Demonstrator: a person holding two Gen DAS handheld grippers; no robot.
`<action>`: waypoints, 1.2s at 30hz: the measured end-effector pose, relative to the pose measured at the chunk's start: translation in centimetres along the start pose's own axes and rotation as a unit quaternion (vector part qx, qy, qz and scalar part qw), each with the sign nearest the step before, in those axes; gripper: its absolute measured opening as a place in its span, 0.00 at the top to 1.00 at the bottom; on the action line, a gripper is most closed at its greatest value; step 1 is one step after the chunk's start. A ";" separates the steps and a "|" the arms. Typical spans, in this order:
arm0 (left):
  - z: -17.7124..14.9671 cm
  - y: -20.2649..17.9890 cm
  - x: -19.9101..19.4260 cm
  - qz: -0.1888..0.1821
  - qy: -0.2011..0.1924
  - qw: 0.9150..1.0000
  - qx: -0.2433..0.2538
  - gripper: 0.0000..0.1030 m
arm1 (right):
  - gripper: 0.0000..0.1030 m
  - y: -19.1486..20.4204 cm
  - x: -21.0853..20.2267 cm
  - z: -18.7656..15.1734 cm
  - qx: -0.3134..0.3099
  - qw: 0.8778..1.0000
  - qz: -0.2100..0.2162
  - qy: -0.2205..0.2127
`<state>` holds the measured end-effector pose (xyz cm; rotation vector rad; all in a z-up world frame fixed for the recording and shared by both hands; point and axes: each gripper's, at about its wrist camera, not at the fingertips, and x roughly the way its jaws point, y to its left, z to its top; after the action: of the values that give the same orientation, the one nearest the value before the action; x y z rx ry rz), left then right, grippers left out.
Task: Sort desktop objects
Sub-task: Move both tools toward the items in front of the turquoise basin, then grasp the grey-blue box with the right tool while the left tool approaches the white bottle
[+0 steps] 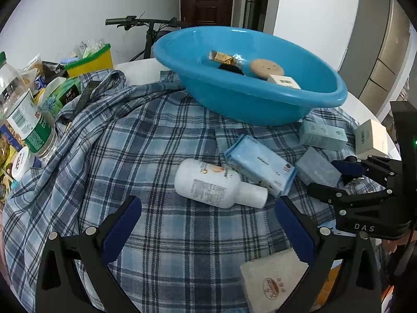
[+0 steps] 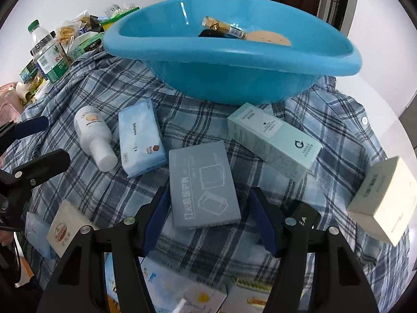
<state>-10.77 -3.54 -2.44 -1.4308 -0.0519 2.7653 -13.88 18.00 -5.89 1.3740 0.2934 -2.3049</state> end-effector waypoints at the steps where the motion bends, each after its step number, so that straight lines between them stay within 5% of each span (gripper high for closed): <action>1: 0.0 0.0 0.1 0.001 0.002 1.000 -0.001 0.00 | 0.39 0.0 0.1 0.1 0.000 1.000 -0.003 0.000; 11: -0.1 0.2 1.0 0.000 0.014 1.000 -0.001 0.00 | 0.40 0.3 0.6 0.5 -0.014 1.000 -0.009 0.002; 21: -0.1 0.2 1.3 -0.004 0.019 1.000 0.001 0.00 | 0.54 0.6 0.7 0.9 -0.024 1.000 -0.002 0.002; 28: 0.1 0.1 1.9 -0.047 0.032 0.998 0.010 0.00 | 0.56 1.6 0.7 0.7 -0.047 0.999 -0.011 -0.002; 36: 1.0 -0.1 3.3 -0.013 0.031 0.999 0.040 0.00 | 0.56 1.1 0.7 1.0 -0.036 0.999 -0.001 -0.002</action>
<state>-13.53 -3.31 -4.52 -1.4849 0.0406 2.6687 -14.42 16.40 -6.00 1.3354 0.3740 -2.2759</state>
